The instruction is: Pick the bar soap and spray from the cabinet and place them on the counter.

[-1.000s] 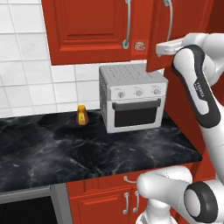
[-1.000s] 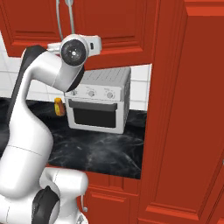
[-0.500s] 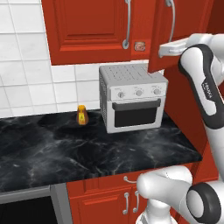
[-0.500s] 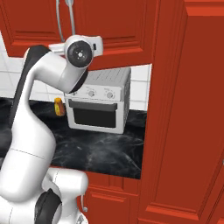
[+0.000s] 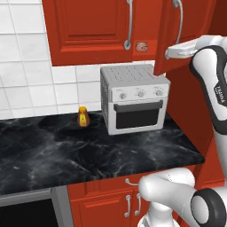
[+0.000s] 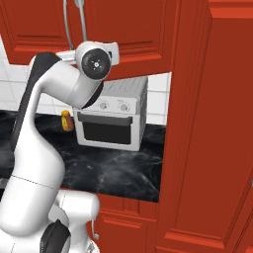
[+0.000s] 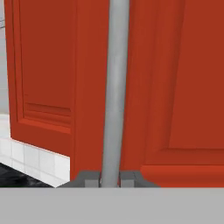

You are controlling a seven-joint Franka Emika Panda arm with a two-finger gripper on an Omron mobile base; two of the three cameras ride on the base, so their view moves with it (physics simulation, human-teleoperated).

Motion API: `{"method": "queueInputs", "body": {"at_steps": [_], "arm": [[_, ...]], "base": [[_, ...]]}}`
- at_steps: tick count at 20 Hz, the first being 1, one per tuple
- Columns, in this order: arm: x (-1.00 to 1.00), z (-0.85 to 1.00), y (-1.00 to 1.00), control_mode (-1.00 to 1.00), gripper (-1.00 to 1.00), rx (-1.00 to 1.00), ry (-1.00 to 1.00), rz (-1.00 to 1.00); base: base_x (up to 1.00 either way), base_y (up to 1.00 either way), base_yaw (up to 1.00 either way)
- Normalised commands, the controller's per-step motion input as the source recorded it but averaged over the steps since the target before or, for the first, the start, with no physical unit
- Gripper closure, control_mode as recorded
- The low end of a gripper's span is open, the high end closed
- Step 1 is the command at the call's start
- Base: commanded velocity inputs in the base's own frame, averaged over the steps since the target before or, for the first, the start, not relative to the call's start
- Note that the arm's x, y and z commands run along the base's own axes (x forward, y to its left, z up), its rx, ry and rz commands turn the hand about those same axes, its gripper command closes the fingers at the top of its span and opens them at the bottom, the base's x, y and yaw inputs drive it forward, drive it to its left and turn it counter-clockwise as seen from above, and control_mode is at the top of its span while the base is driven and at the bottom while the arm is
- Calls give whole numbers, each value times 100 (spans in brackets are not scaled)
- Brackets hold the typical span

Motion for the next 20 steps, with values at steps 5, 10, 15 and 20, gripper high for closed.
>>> {"method": "queueInputs", "body": {"at_steps": [5, 10, 15, 20], "arm": [[-19, 0, -17, -100, 100, 0, 0, 3], [-2, 0, 0, -100, -100, 0, 0, 1], [-13, 0, -1, -100, -100, 0, 0, 1], [-45, 0, 0, -100, -100, -2, -6, 0]], "base": [[0, 0, 0], [0, 0, 0], [0, 0, 0], [0, 0, 0]]}}
